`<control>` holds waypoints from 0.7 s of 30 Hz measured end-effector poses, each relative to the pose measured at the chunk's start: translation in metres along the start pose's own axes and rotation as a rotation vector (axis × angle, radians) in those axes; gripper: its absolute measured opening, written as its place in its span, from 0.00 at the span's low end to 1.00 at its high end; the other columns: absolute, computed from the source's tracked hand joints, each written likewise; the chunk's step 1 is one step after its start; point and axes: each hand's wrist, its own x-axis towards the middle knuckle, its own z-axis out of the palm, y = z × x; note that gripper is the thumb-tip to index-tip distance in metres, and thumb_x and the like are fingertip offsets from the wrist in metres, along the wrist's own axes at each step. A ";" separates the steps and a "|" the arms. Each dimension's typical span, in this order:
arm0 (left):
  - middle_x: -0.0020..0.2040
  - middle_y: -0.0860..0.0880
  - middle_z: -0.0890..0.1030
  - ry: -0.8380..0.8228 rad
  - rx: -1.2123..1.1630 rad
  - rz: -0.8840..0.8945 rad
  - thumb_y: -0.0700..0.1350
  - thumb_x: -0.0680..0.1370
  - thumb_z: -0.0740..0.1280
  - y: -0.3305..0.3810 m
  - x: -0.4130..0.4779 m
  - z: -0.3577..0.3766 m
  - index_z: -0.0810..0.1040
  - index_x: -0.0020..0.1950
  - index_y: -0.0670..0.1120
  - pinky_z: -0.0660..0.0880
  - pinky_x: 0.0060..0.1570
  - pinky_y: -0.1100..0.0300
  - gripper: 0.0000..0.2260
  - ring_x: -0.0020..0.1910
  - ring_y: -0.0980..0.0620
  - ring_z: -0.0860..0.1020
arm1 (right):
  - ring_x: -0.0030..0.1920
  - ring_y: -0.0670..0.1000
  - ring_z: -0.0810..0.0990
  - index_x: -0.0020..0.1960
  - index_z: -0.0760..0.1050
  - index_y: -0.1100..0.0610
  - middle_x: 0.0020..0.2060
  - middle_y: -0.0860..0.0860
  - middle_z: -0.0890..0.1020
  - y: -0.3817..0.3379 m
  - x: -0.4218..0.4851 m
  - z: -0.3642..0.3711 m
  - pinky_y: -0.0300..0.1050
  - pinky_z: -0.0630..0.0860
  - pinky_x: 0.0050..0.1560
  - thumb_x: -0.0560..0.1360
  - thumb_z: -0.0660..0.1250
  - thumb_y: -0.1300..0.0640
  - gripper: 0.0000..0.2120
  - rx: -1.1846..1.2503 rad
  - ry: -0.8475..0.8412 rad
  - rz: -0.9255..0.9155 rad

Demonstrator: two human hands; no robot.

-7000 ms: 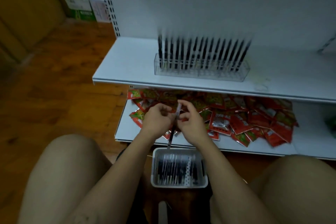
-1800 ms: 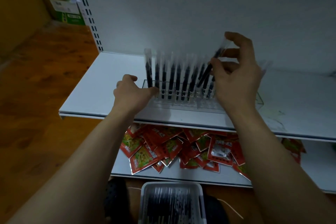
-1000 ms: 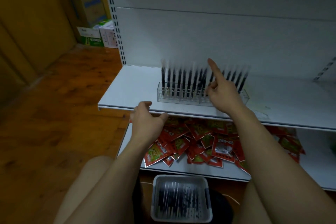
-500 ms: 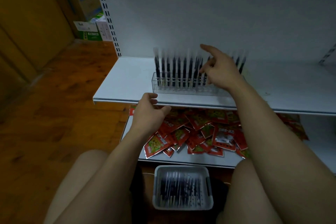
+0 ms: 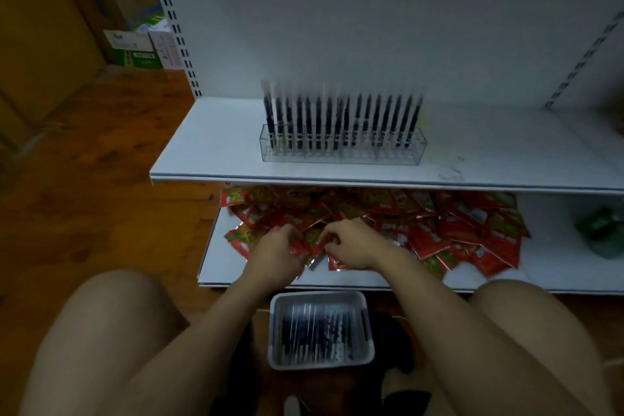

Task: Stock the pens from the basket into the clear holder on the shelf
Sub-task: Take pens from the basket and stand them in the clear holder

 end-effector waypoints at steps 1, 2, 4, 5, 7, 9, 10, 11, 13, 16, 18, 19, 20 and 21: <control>0.53 0.47 0.80 -0.024 0.049 -0.002 0.51 0.74 0.70 -0.009 -0.001 0.007 0.76 0.54 0.47 0.70 0.44 0.59 0.13 0.51 0.48 0.78 | 0.51 0.54 0.80 0.60 0.78 0.53 0.55 0.54 0.82 0.009 0.000 0.015 0.47 0.78 0.53 0.78 0.62 0.57 0.12 -0.013 -0.044 0.040; 0.53 0.47 0.80 -0.047 0.093 -0.003 0.50 0.74 0.70 -0.015 -0.003 0.012 0.76 0.54 0.47 0.70 0.43 0.59 0.12 0.52 0.47 0.78 | 0.55 0.55 0.79 0.61 0.77 0.53 0.58 0.55 0.80 0.017 0.000 0.030 0.48 0.76 0.56 0.77 0.63 0.57 0.13 -0.035 -0.083 0.084; 0.55 0.47 0.80 -0.099 0.152 -0.004 0.49 0.74 0.69 -0.025 -0.003 0.023 0.76 0.57 0.46 0.72 0.46 0.58 0.13 0.55 0.46 0.78 | 0.61 0.56 0.76 0.66 0.75 0.55 0.64 0.56 0.76 0.030 0.000 0.060 0.47 0.74 0.60 0.77 0.63 0.56 0.17 -0.034 -0.159 0.150; 0.57 0.47 0.80 -0.127 0.174 -0.017 0.49 0.74 0.69 -0.027 -0.003 0.027 0.76 0.59 0.47 0.73 0.49 0.57 0.15 0.56 0.46 0.77 | 0.62 0.57 0.75 0.67 0.73 0.56 0.66 0.56 0.74 0.034 0.000 0.074 0.47 0.73 0.60 0.78 0.63 0.56 0.18 -0.007 -0.194 0.162; 0.61 0.47 0.78 -0.189 0.204 -0.058 0.50 0.74 0.70 -0.032 -0.001 0.035 0.74 0.63 0.47 0.74 0.54 0.56 0.19 0.58 0.47 0.76 | 0.59 0.57 0.77 0.67 0.73 0.57 0.65 0.57 0.75 0.035 0.001 0.101 0.46 0.73 0.53 0.78 0.62 0.57 0.18 0.054 -0.246 0.189; 0.62 0.46 0.77 -0.246 0.217 -0.095 0.52 0.74 0.70 -0.040 -0.002 0.045 0.73 0.65 0.47 0.74 0.56 0.55 0.21 0.59 0.47 0.76 | 0.52 0.58 0.78 0.63 0.75 0.60 0.59 0.60 0.78 0.037 0.002 0.129 0.45 0.72 0.46 0.78 0.61 0.60 0.15 0.135 -0.302 0.244; 0.62 0.46 0.77 -0.277 0.224 -0.116 0.52 0.74 0.71 -0.044 -0.004 0.049 0.73 0.65 0.47 0.74 0.56 0.55 0.21 0.58 0.48 0.76 | 0.49 0.59 0.78 0.60 0.76 0.61 0.55 0.61 0.79 0.040 0.001 0.141 0.45 0.72 0.44 0.78 0.61 0.61 0.13 0.163 -0.333 0.273; 0.62 0.46 0.77 -0.315 0.239 -0.136 0.52 0.74 0.70 -0.050 -0.006 0.056 0.73 0.65 0.47 0.75 0.55 0.55 0.22 0.57 0.48 0.77 | 0.48 0.58 0.77 0.56 0.77 0.62 0.52 0.61 0.79 0.045 0.000 0.154 0.45 0.72 0.43 0.77 0.61 0.62 0.11 0.173 -0.367 0.300; 0.62 0.46 0.77 -0.391 0.290 -0.158 0.53 0.74 0.69 -0.058 -0.008 0.065 0.72 0.66 0.47 0.75 0.55 0.55 0.22 0.57 0.48 0.77 | 0.46 0.57 0.76 0.48 0.76 0.62 0.47 0.59 0.78 0.058 0.000 0.172 0.44 0.72 0.40 0.76 0.61 0.62 0.06 0.149 -0.440 0.346; 0.60 0.45 0.77 -0.426 0.245 -0.243 0.52 0.75 0.69 -0.076 0.000 0.075 0.73 0.65 0.46 0.75 0.52 0.56 0.21 0.55 0.48 0.77 | 0.39 0.53 0.73 0.35 0.71 0.61 0.37 0.55 0.74 0.075 0.013 0.187 0.42 0.67 0.33 0.76 0.60 0.63 0.11 0.131 -0.491 0.397; 0.59 0.45 0.78 -0.410 0.126 -0.355 0.51 0.75 0.70 -0.088 0.008 0.084 0.73 0.64 0.45 0.73 0.46 0.60 0.20 0.50 0.51 0.77 | 0.35 0.52 0.71 0.31 0.66 0.58 0.33 0.53 0.71 0.083 0.025 0.195 0.41 0.65 0.31 0.77 0.60 0.60 0.15 0.138 -0.449 0.435; 0.58 0.44 0.79 -0.401 0.056 -0.420 0.50 0.75 0.70 -0.093 0.010 0.091 0.74 0.62 0.44 0.73 0.44 0.62 0.19 0.48 0.51 0.77 | 0.36 0.52 0.72 0.31 0.66 0.58 0.34 0.53 0.71 0.088 0.031 0.201 0.41 0.67 0.34 0.77 0.60 0.59 0.15 0.141 -0.433 0.460; 0.56 0.44 0.80 -0.394 -0.002 -0.475 0.49 0.75 0.70 -0.097 0.012 0.099 0.76 0.60 0.43 0.75 0.43 0.61 0.16 0.47 0.51 0.78 | 0.39 0.52 0.73 0.33 0.67 0.59 0.37 0.53 0.73 0.093 0.037 0.206 0.41 0.69 0.38 0.77 0.61 0.57 0.14 0.157 -0.427 0.495; 0.53 0.43 0.81 -0.399 -0.042 -0.518 0.48 0.75 0.69 -0.102 0.013 0.108 0.78 0.56 0.43 0.77 0.45 0.59 0.13 0.48 0.49 0.79 | 0.44 0.54 0.76 0.38 0.70 0.61 0.44 0.56 0.75 0.097 0.042 0.213 0.42 0.71 0.44 0.77 0.61 0.56 0.12 0.174 -0.440 0.529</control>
